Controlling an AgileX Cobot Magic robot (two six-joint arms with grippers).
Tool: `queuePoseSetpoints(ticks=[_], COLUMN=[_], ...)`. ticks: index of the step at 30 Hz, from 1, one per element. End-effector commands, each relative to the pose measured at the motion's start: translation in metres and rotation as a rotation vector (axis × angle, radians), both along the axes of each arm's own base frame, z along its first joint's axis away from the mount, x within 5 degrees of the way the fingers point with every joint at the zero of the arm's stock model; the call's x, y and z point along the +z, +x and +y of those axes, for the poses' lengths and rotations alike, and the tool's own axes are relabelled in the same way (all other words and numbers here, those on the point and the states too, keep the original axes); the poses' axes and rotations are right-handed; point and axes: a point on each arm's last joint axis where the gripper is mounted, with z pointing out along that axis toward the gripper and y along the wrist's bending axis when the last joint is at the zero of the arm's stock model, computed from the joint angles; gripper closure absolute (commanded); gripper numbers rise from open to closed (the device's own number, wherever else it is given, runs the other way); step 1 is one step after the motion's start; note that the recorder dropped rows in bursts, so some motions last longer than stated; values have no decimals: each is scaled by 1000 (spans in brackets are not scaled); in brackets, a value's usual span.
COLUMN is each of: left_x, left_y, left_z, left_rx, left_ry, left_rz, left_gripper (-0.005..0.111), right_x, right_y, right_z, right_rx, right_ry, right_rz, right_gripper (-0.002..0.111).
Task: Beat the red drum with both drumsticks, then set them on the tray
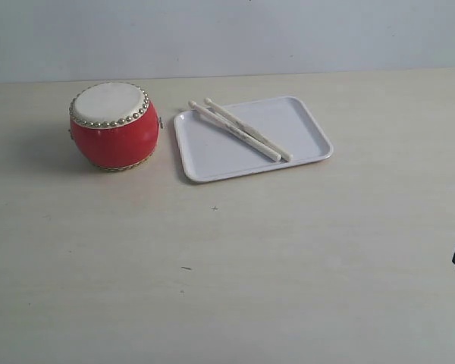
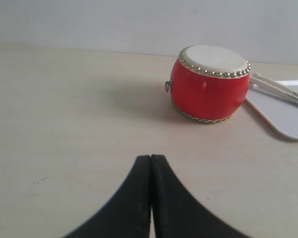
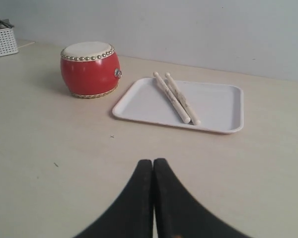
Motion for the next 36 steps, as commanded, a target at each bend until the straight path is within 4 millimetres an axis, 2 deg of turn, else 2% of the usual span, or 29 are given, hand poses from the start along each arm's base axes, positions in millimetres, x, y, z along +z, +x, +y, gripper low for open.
queuePoseSetpoints(ticks=[1,15,36], left_x=[0,0,0], left_y=[0,0,0], left_z=[0,0,0], left_rx=[4,4,4], left_ry=[2,2,2], left_rz=[-11,-11,-11], left_gripper=[107,107,107], right_x=[1,2,2], right_y=[-1,2,2], right_z=[-5,-19,-19], right_rx=[-69,-337,-344], right_ry=[12,10,10], right_rz=[-46,-54,-54], right_gripper=[108,108,108])
